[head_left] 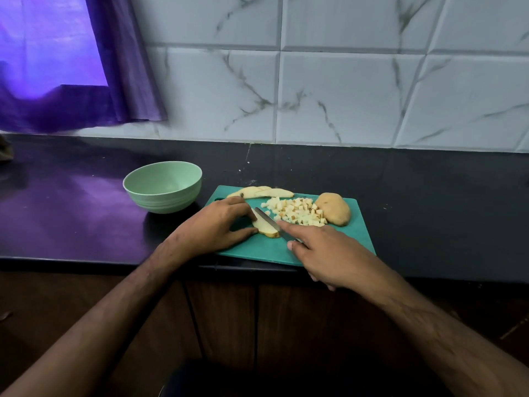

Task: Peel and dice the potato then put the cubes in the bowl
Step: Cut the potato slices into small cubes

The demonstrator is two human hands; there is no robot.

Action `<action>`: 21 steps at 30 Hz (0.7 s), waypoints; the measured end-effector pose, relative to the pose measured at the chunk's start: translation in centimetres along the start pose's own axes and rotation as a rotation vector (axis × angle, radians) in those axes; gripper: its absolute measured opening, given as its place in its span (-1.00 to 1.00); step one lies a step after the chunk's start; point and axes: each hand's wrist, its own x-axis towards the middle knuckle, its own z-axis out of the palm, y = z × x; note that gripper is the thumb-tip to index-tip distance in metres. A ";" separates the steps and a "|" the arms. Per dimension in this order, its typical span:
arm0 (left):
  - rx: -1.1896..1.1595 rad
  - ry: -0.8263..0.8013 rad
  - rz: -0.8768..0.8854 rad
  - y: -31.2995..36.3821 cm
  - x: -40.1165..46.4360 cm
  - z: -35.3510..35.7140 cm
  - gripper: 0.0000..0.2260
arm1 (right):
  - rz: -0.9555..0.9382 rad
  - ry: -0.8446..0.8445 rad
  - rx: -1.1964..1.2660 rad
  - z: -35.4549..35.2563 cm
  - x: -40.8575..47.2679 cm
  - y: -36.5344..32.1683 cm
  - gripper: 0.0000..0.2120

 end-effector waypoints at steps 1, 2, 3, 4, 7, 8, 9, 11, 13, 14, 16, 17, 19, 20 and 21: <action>-0.005 0.001 -0.003 0.0 0.0 0.0 -0.67 | 0.003 0.004 -0.003 0.1 0.2 -0.2 -0.54; -0.011 0.007 -0.003 0.0 -0.1 0.0 -0.67 | 0.006 0.006 -0.009 0.1 0.4 -0.4 -0.54; -0.017 0.015 -0.007 0.0 -0.1 0.1 -0.67 | 0.008 0.008 -0.015 0.1 0.5 -0.5 -0.54; -0.021 0.019 -0.014 0.0 -0.2 0.1 -0.65 | 0.011 0.011 -0.017 0.0 0.7 -0.6 -0.54; -0.010 0.004 -0.052 0.1 -0.2 0.1 -0.53 | 0.018 0.015 -0.020 -0.6 1.1 -0.6 -0.54; -0.005 0.001 -0.064 0.1 -0.1 0.1 -0.51 | 0.018 0.012 -0.013 -0.9 1.2 -0.7 -0.54; -0.004 0.002 -0.073 0.1 0.0 0.1 -0.50 | 0.016 0.007 -0.006 -1.2 1.3 -0.8 -0.53; -0.001 0.014 -0.077 0.1 0.1 0.1 -0.50 | 0.009 -0.005 -0.028 -1.7 1.3 -1.2 -0.53; -0.004 0.026 -0.070 0.1 0.1 0.2 -0.51 | 0.012 -0.006 -0.083 -2.1 1.3 -1.7 -0.53; -0.009 0.033 -0.068 0.2 0.0 0.2 -0.53 | 0.014 -0.007 -0.112 -2.2 1.2 -1.9 -0.54; -0.021 0.043 -0.064 0.1 0.0 0.3 -0.58 | 0.012 -0.019 -0.164 -2.2 1.2 -2.1 -0.54; -0.024 0.048 -0.059 0.1 0.0 0.3 -0.59 | 0.010 -0.019 -0.187 -2.2 1.2 -2.2 -0.54; -0.024 0.053 -0.053 0.1 0.0 0.3 -0.59 | 0.010 0.001 -0.239 -2.1 1.5 -2.2 -0.54; -0.024 0.055 -0.052 0.0 0.0 0.3 -0.59 | 0.012 0.011 -0.258 -1.8 1.5 -2.3 -0.53; -0.025 0.057 -0.052 -0.1 0.0 0.4 -0.58 | 0.011 0.022 -0.271 -1.5 1.5 -2.3 -0.53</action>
